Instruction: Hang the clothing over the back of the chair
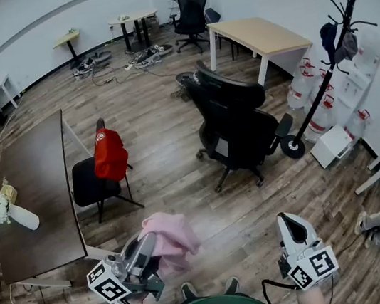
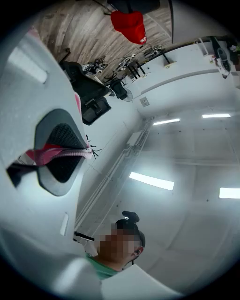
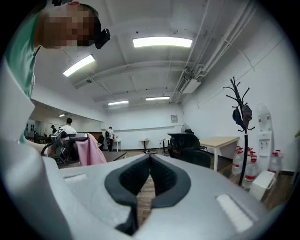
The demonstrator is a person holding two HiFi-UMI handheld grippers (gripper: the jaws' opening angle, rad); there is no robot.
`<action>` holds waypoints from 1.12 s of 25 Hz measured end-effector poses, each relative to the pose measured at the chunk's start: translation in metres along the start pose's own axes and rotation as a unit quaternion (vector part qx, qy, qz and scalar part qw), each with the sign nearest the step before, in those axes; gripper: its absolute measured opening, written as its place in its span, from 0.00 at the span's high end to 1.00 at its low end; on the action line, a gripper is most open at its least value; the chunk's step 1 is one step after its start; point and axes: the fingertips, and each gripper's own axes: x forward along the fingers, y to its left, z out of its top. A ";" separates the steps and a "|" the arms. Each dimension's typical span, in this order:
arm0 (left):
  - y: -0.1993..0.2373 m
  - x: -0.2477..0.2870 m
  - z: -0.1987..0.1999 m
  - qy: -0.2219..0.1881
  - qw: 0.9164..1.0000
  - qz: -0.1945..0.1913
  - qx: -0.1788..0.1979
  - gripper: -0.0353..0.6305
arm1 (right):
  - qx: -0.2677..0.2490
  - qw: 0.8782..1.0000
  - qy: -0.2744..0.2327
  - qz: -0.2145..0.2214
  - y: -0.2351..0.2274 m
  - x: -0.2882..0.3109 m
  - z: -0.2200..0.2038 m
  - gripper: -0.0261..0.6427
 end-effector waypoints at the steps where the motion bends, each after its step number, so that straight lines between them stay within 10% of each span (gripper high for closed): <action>1: 0.000 0.000 0.002 -0.001 1.000 0.000 0.002 0.91 | 0.000 1.000 0.000 0.000 0.000 0.000 0.000 0.96; 28: 0.039 0.001 0.069 0.003 0.999 -0.052 0.012 0.91 | 0.011 0.996 -0.016 -0.093 0.001 0.019 0.020 0.96</action>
